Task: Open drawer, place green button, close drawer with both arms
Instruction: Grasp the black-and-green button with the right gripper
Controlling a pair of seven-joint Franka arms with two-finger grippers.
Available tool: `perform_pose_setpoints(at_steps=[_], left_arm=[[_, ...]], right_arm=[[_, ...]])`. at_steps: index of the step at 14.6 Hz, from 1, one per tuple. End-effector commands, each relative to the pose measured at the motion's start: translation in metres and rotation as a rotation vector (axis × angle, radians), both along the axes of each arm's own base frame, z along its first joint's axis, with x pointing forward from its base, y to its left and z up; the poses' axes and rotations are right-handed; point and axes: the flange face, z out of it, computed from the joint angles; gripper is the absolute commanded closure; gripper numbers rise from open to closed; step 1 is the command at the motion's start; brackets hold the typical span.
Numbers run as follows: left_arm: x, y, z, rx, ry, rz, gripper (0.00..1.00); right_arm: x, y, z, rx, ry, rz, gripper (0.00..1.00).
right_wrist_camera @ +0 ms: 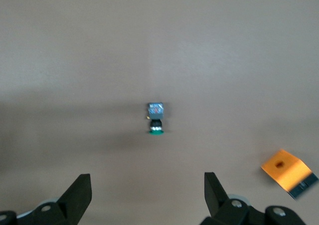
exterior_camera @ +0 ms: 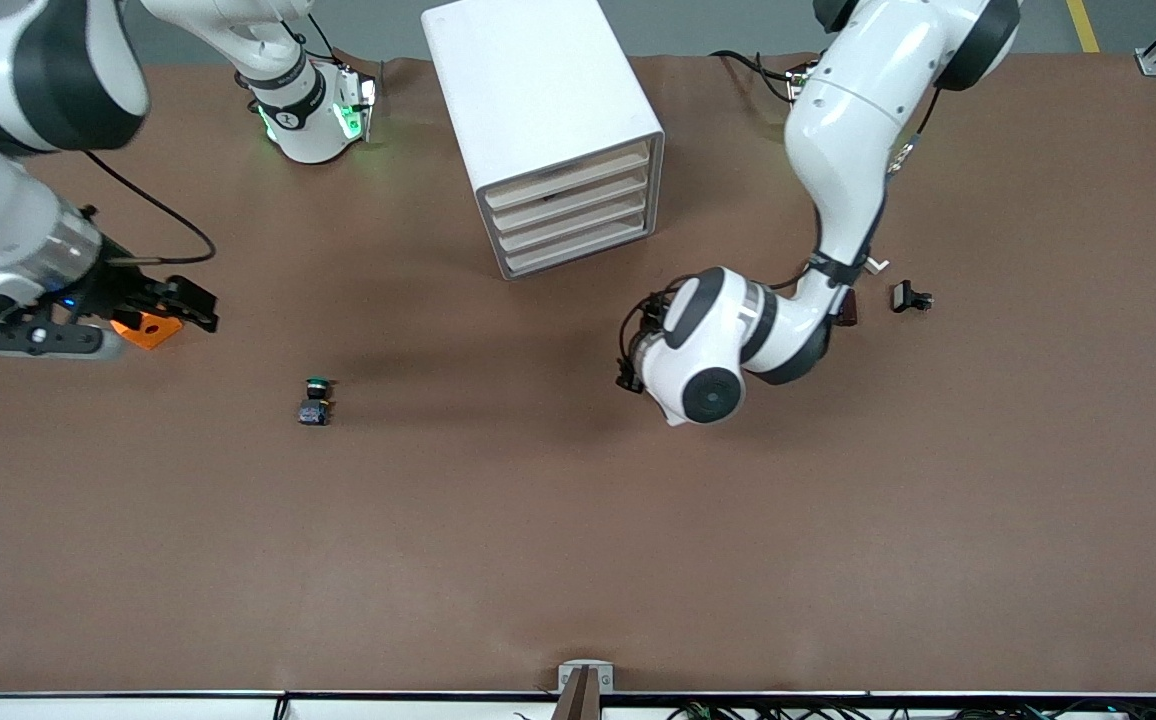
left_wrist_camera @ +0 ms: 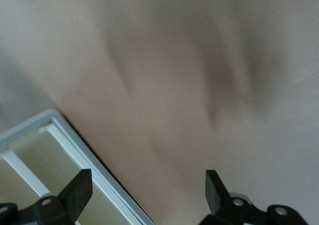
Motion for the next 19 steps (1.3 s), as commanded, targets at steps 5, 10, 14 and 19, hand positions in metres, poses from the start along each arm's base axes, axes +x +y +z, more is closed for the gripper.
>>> perform_pose_setpoints(at_steps=[5,10,14,19], left_arm=[[-0.016,0.006,-0.006,0.108,0.142,0.090,0.00],[-0.049,-0.029,-0.009,0.165,0.274,0.199,0.00],[-0.051,-0.035,-0.023,0.082,0.417,0.311,0.00],[-0.060,-0.040,-0.046,0.136,0.497,0.385,0.00]], right_arm=[[-0.009,0.016,-0.134,-0.013,-0.036,0.047,0.00],[0.007,0.015,-0.222,-0.059,-0.021,0.103,0.00],[0.010,0.009,-0.278,-0.053,-0.007,0.100,0.00],[0.022,0.007,-0.289,-0.057,-0.029,0.101,0.00]])
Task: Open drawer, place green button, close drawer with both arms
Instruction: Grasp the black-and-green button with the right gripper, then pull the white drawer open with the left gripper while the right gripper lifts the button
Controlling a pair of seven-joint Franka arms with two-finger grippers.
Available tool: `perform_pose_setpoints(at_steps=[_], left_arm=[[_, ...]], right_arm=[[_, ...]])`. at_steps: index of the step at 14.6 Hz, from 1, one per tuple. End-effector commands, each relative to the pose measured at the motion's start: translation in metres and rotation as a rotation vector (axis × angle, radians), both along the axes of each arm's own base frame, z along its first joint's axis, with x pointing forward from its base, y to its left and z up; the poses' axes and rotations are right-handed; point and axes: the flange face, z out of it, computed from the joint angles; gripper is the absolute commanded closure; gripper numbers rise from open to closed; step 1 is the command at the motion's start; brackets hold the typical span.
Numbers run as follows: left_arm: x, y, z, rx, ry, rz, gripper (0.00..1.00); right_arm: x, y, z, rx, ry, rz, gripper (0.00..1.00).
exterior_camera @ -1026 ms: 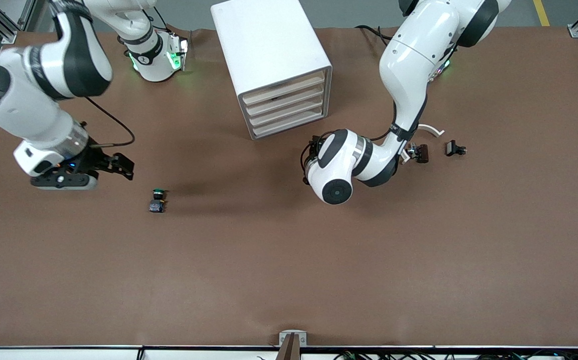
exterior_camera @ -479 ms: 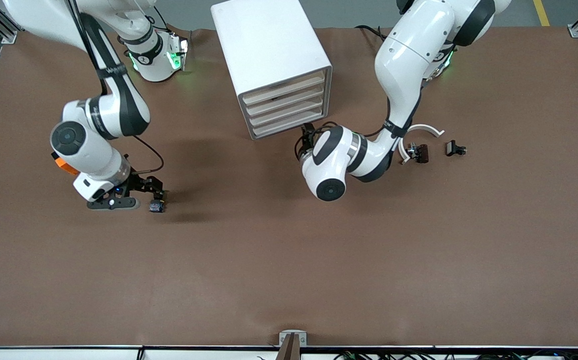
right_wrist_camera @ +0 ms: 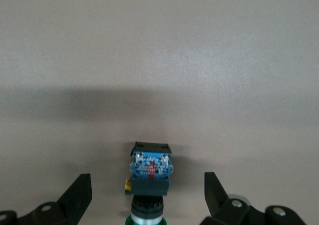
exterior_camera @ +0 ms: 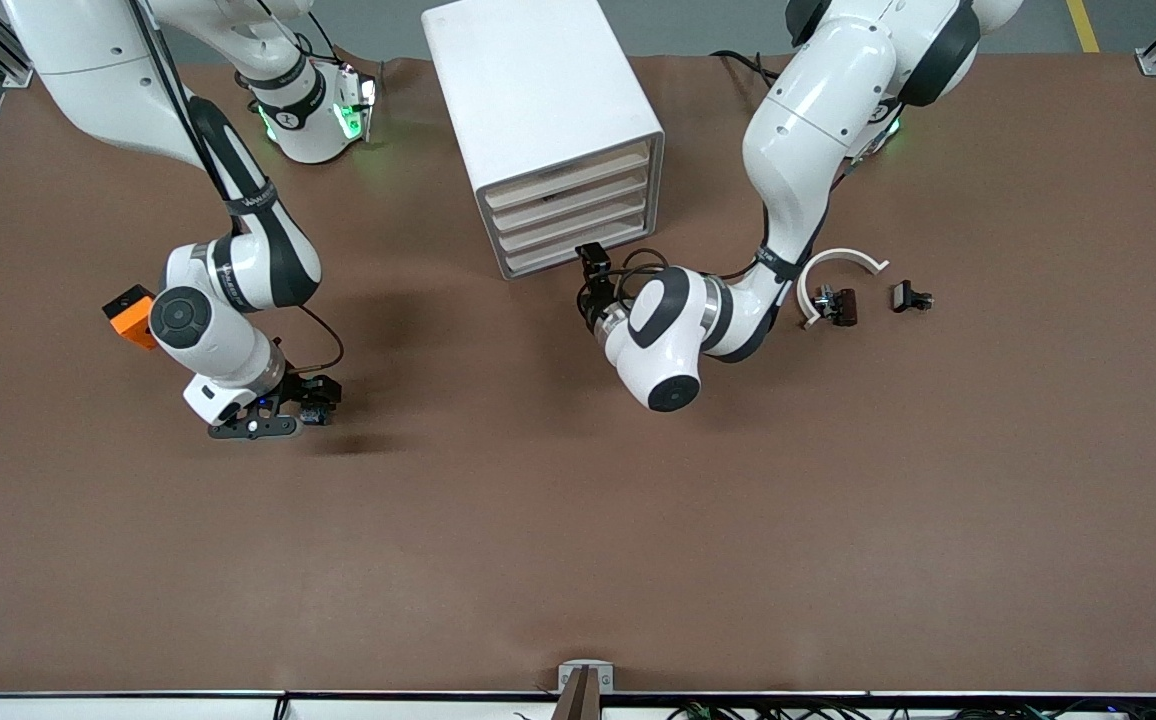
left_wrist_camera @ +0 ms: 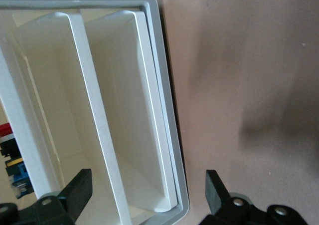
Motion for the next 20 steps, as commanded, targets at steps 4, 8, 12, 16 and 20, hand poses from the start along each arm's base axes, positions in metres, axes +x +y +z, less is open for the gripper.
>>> perform_pose_setpoints(at_steps=[4,8,12,16,20], left_arm=[[-0.012,-0.008,-0.008,-0.002,0.081,0.017,0.18],[-0.039,-0.031,-0.007,0.012,0.095,-0.036,0.24],[-0.050,-0.035,-0.006,0.019,0.124,-0.065,0.44],[-0.056,-0.039,-0.006,0.050,0.141,-0.064,0.63],[-0.061,-0.040,-0.006,0.061,0.154,-0.079,0.78]], right_arm=[[0.018,-0.009,-0.008,-0.008,-0.007,-0.013,0.00],[0.020,-0.008,-0.016,-0.001,-0.005,-0.097,0.00],[0.019,-0.008,-0.020,-0.003,0.001,-0.096,0.00],[0.018,-0.008,-0.021,0.000,-0.007,-0.095,0.40],[0.017,-0.007,-0.024,0.000,-0.005,-0.095,0.62]])
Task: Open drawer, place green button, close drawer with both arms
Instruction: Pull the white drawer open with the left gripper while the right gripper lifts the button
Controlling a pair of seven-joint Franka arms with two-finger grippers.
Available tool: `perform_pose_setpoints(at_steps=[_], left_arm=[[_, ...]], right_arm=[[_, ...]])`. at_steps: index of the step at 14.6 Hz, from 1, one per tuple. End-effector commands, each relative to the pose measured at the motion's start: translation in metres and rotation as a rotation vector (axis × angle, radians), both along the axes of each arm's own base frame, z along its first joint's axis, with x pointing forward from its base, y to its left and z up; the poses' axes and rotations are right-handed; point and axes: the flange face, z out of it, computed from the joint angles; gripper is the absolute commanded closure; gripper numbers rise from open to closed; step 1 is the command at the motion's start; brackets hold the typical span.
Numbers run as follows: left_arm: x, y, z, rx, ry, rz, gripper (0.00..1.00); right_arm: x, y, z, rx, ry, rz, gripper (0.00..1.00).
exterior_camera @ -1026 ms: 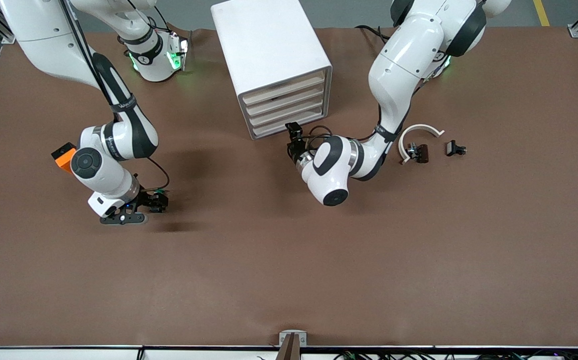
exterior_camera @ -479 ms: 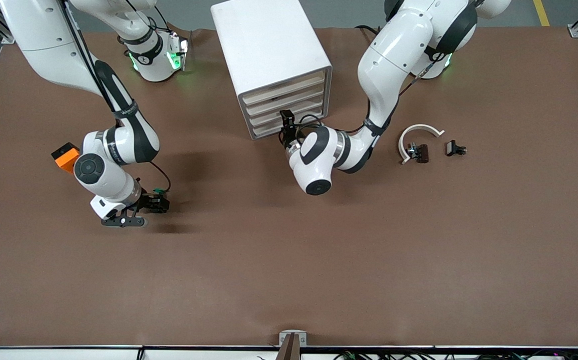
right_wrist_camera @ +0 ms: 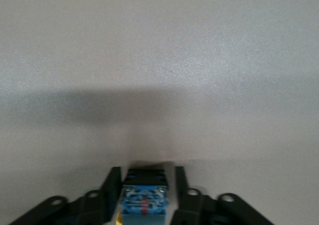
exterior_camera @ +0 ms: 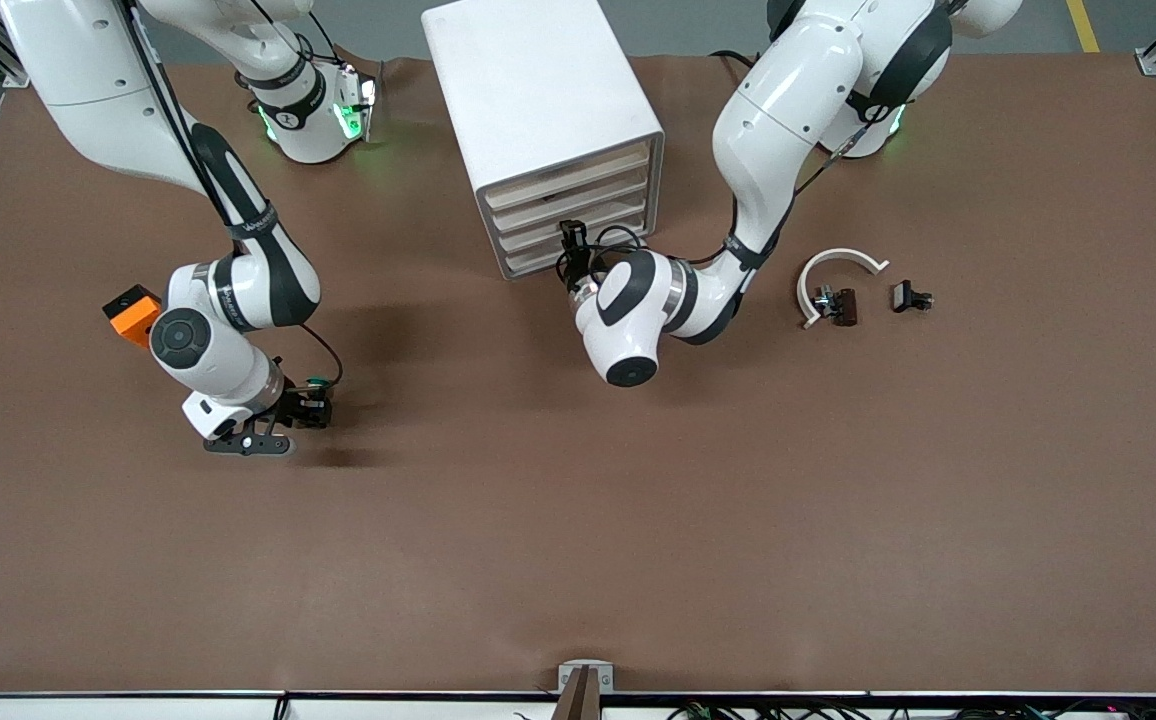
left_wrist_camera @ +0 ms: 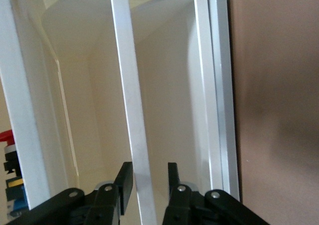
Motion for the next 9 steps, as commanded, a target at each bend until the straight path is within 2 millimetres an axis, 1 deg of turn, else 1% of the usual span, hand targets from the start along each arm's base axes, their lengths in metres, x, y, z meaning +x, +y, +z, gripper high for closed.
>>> perform_pose_setpoints(at_steps=[1,2,3,5,6,8,9], left_arm=[[0.000,0.000,0.003,0.012,0.021,0.009,0.91],[0.007,0.005,0.004,0.010,0.020,0.022,0.98],[0.013,0.010,0.004,0.012,0.016,0.031,1.00],[0.026,0.021,0.004,0.013,0.014,0.054,1.00],[0.033,0.025,0.009,0.007,0.004,0.063,1.00],[0.056,0.037,0.014,-0.011,-0.018,0.098,1.00],[0.066,0.043,0.015,-0.027,-0.034,0.114,1.00]], right_arm=[[0.003,0.001,-0.003,-0.005,-0.011,-0.007,0.67],[0.003,0.001,-0.003,-0.005,-0.011,-0.007,0.70],[0.003,0.001,-0.003,-0.005,-0.010,-0.007,0.73],[0.004,0.001,-0.001,-0.005,-0.011,-0.006,0.74],[0.005,0.002,0.000,-0.006,-0.008,-0.004,0.76],[0.010,0.002,0.007,-0.006,-0.020,-0.005,0.76],[0.011,0.004,0.014,-0.007,-0.022,-0.002,0.76]])
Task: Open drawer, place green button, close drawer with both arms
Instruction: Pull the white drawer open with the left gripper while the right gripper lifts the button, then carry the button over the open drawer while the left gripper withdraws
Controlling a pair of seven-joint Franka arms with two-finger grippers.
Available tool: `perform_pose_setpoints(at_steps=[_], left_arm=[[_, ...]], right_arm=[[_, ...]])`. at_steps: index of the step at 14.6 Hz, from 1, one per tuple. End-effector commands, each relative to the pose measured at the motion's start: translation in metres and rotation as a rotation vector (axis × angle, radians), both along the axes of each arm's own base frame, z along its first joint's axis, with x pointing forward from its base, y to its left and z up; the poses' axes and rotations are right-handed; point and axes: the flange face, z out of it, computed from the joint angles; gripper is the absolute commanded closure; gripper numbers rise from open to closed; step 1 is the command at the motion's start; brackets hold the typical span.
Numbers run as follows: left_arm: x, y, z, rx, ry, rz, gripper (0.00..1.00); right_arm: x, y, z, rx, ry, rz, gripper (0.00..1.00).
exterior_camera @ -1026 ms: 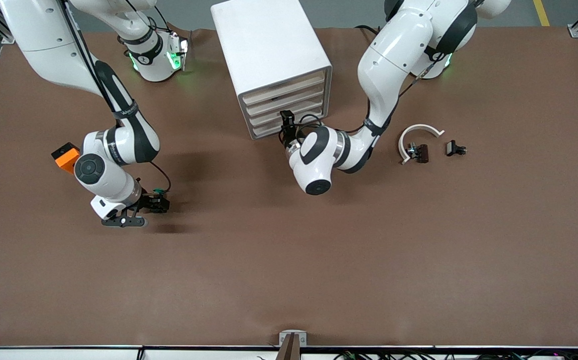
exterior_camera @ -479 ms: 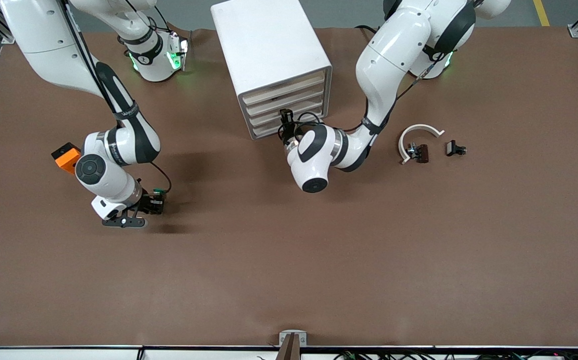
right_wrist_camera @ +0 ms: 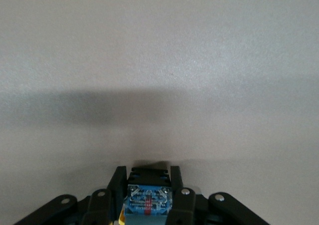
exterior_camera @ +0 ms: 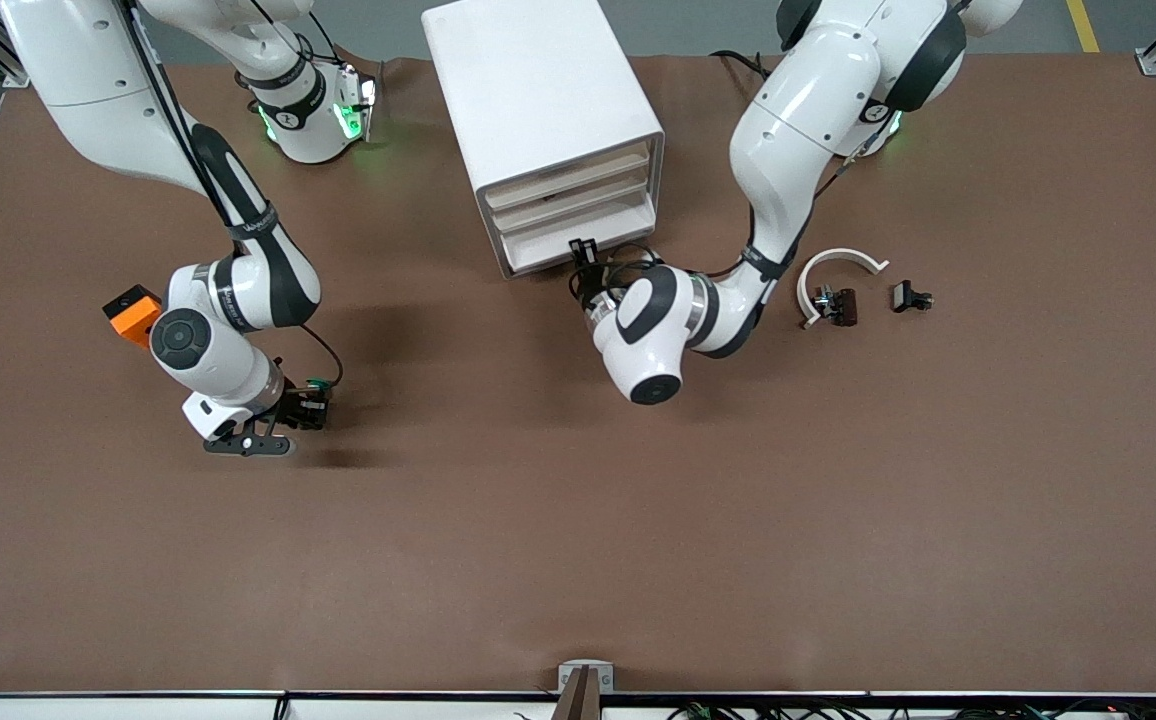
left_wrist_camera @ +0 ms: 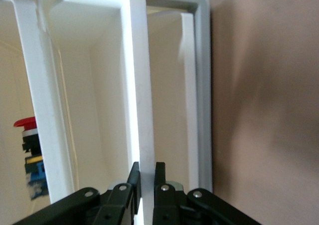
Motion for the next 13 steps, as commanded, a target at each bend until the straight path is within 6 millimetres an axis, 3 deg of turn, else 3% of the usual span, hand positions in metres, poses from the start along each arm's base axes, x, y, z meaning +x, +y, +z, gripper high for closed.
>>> perform_pose_setpoints(at_steps=[1,3,5,8,10,12,13], left_arm=[[0.027,0.014,0.008,-0.052,-0.042,0.031,1.00],[0.041,0.027,0.008,-0.047,-0.078,0.048,1.00],[0.054,0.032,0.010,-0.045,-0.115,0.070,1.00],[0.065,0.039,0.007,-0.087,-0.181,0.077,0.97],[0.066,0.038,0.005,-0.101,-0.198,0.074,0.82],[0.068,0.038,0.006,-0.109,-0.206,0.073,0.54],[0.069,0.039,0.007,-0.126,-0.217,0.063,0.21]], right_arm=[[0.007,0.007,0.017,-0.011,-0.007,0.002,0.76],[0.011,0.014,0.049,-0.022,0.019,-0.004,0.76],[0.019,0.033,0.086,-0.047,0.079,-0.056,0.76],[0.026,0.090,0.151,-0.103,0.185,-0.170,0.76],[0.019,0.141,0.190,-0.136,0.204,-0.259,0.76],[-0.001,0.200,0.210,-0.154,0.187,-0.354,0.77],[-0.017,0.233,0.211,-0.152,0.183,-0.423,0.78]])
